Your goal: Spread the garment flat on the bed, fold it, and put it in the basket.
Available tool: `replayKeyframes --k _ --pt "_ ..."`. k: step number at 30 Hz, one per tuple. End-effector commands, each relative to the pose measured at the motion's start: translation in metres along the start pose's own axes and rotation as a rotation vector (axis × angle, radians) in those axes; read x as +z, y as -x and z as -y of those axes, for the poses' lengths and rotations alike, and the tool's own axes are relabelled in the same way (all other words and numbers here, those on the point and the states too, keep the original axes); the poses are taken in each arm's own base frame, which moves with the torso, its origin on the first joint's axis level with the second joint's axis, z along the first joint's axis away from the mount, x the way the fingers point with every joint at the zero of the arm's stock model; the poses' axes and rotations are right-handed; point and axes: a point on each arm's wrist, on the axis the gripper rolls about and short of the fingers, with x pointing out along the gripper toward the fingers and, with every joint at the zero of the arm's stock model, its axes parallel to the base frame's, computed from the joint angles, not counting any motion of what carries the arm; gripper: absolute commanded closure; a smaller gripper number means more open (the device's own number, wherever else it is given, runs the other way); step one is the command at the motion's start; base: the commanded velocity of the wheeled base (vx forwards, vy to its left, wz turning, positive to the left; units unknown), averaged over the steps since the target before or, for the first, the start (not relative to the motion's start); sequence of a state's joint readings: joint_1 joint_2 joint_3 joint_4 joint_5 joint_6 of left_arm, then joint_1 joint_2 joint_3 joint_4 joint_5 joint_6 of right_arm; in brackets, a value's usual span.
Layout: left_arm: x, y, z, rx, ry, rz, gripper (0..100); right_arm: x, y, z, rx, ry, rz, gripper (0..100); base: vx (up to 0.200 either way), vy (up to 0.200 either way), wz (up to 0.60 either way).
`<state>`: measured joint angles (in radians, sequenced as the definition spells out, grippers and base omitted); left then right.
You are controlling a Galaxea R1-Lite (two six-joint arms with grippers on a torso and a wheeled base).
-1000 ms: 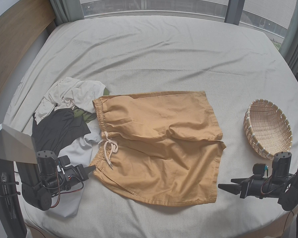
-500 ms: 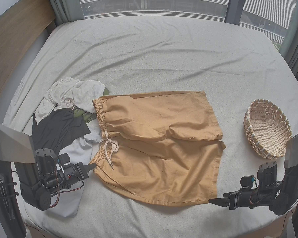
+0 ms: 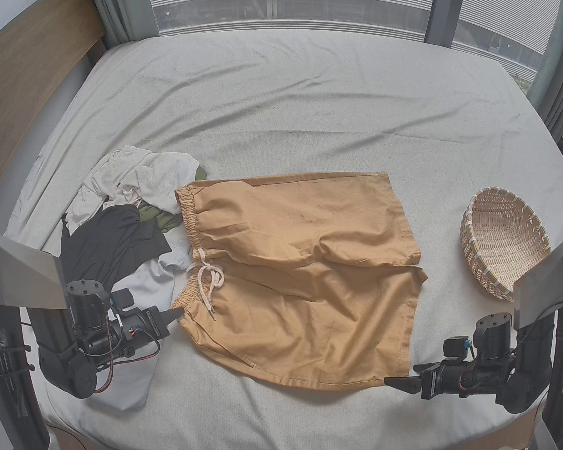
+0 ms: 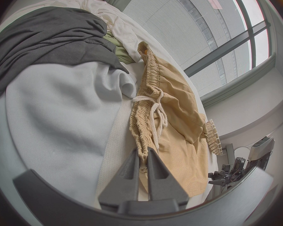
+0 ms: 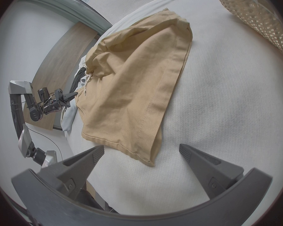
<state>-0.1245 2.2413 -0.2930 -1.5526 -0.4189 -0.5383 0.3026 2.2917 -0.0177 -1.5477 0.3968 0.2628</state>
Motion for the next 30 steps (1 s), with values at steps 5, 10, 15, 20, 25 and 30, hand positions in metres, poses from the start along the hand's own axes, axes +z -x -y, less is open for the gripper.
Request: replayKeyframes --k 5,10,15,20,25,30 --pt "0.001 0.001 0.001 -0.004 -0.004 0.007 100 -0.003 -0.005 0.001 0.001 -0.01 -0.018 100 0.0 0.0 0.0" --pt "0.001 0.001 0.001 -0.004 -0.004 0.007 100 0.001 -0.007 0.001 0.006 -0.017 0.0 100 0.0 0.0 0.0" --pt "0.001 0.001 0.001 -0.003 -0.003 0.006 100 0.002 -0.006 0.0 0.006 -0.016 0.006 100 0.0 0.0 0.0" --pt "-0.001 0.003 0.004 -0.009 0.0 -0.002 100 0.008 0.013 -0.005 0.003 -0.017 0.054 100 0.0 0.0 0.0" --pt "-0.007 0.021 0.019 -0.036 0.01 -0.038 100 0.022 0.033 -0.014 -0.006 -0.027 0.134 100 0.0 0.0 0.0" --pt "-0.013 0.046 0.026 -0.109 0.025 -0.108 100 0.019 0.042 -0.017 -0.021 -0.043 0.085 100 0.0 0.0 0.0"
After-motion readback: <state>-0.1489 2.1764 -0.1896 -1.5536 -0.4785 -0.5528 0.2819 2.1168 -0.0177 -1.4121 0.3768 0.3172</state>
